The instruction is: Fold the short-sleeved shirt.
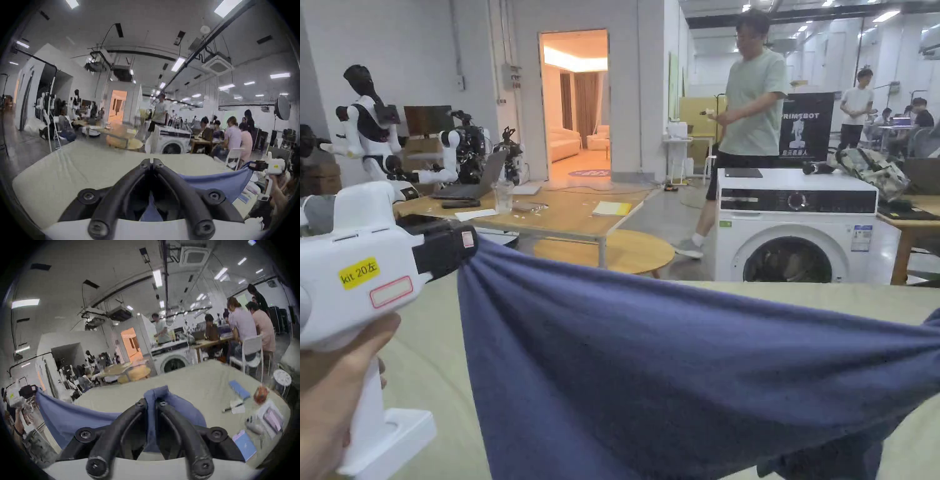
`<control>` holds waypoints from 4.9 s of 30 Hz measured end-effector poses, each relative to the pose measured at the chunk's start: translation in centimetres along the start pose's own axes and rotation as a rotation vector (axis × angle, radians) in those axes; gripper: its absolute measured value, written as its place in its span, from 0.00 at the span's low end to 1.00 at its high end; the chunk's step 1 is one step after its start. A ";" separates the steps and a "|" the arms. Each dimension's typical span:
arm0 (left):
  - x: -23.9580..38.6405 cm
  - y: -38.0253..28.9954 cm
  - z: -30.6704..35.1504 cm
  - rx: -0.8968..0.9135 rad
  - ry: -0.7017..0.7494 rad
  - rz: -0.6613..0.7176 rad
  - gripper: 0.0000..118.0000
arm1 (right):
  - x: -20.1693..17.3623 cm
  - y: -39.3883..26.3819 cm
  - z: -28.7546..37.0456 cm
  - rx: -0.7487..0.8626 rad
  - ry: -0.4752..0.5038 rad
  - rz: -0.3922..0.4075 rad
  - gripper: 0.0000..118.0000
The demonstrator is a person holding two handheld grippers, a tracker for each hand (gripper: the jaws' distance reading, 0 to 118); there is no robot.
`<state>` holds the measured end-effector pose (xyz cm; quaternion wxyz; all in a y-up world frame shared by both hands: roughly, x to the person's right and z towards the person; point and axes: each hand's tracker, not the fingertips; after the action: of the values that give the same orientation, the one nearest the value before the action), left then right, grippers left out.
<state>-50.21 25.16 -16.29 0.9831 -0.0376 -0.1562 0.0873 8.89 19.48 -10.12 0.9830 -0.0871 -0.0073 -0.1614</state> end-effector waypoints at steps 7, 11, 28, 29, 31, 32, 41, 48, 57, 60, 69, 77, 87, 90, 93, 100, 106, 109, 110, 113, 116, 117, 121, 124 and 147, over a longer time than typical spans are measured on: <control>0.8 5.8 -5.1 0.063 0.036 0.020 0.00 | -3.1 7.2 -3.7 0.063 -0.057 0.096 0.04; 0.6 7.6 -8.8 0.046 0.070 0.003 0.00 | -4.1 10.0 -6.9 0.066 -0.082 0.125 0.04; -2.1 5.0 -20.8 -0.075 0.122 -0.056 0.00 | -4.8 12.1 -19.6 -0.004 -0.172 0.141 0.04; -2.3 4.2 -21.1 -0.077 0.124 -0.047 0.00 | -4.7 11.6 -20.1 -0.012 -0.166 0.141 0.04; -2.8 2.5 -21.3 -0.103 0.136 -0.031 0.00 | -4.5 10.1 -20.4 -0.027 -0.166 0.147 0.04; -3.0 1.3 -21.3 -0.128 0.125 -0.007 0.00 | -4.2 9.2 -20.6 -0.040 -0.163 0.147 0.04; -4.6 -11.7 -10.9 -0.296 0.031 0.155 0.00 | 2.0 -4.3 -12.4 -0.250 -0.095 0.104 0.04; -4.1 -22.4 0.1 -0.482 0.028 0.182 0.00 | 6.5 -17.0 -2.7 -0.493 -0.143 0.009 0.04; -5.4 -27.3 6.0 -0.601 0.064 0.203 0.00 | 7.8 -21.7 2.8 -0.563 -0.168 -0.039 0.04; -5.5 -27.7 6.3 -0.573 0.030 0.225 0.06 | 7.6 -22.3 3.2 -0.554 -0.177 -0.009 0.32; -2.1 -24.2 5.9 -0.347 0.076 0.068 0.61 | 4.3 -18.8 5.2 -0.322 -0.090 0.066 0.73; 6.8 -19.3 2.7 -0.138 -0.009 -0.141 0.61 | -4.5 -15.9 2.3 -0.176 0.039 0.251 0.73; 8.9 -17.8 1.4 -0.103 -0.133 -0.042 0.00 | -7.0 -16.9 0.5 -0.173 0.086 0.253 0.00; 8.2 -17.9 1.7 -0.144 -0.094 -0.063 0.00 | -6.8 -17.2 0.7 -0.178 0.083 0.265 0.00; 5.6 -17.9 2.8 -0.193 -0.089 0.018 0.00 | -6.1 -17.1 0.9 -0.181 0.085 0.255 0.00; -1.4 -22.2 5.5 -0.462 0.103 0.041 0.52 | -4.5 -17.4 1.9 -0.209 0.115 0.223 0.00; -4.5 -27.5 5.4 -0.612 0.146 0.248 0.57 | -4.3 -18.5 1.6 -0.257 0.110 0.205 0.00; -5.3 -29.9 4.4 -0.666 0.179 0.291 0.56 | -3.8 -18.9 1.6 -0.272 0.104 0.193 0.00; -5.5 -30.7 3.9 -0.691 0.195 0.311 0.50 | -3.6 -18.9 1.5 -0.278 0.097 0.188 0.00; -5.8 -32.5 2.9 -0.729 0.213 0.356 0.09 | -2.9 -19.0 1.5 -0.294 0.076 0.177 0.00; -4.6 -32.8 2.3 -0.737 0.203 0.307 0.02 | -1.9 -18.7 1.2 -0.299 0.056 0.182 0.00; -4.4 -32.9 2.1 -0.743 0.207 0.269 0.02 | -1.6 -18.5 0.9 -0.304 0.048 0.188 0.00; -5.3 -33.0 2.4 -0.737 0.185 0.351 0.02 | 0.9 -16.1 -2.7 -0.354 0.005 0.278 0.66; -5.4 -32.9 2.1 -0.767 0.161 0.303 0.02 | 4.0 -14.5 -8.4 -0.425 -0.027 0.317 0.72; -4.0 -31.6 2.3 -0.777 0.159 0.314 0.01 | 6.7 -15.7 -20.1 -0.822 -0.216 0.348 0.00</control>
<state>-49.58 -6.50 -12.11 0.8796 -0.4354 -0.0935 0.1674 10.00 -0.77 -26.96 0.8729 -0.4862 -0.0305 0.0266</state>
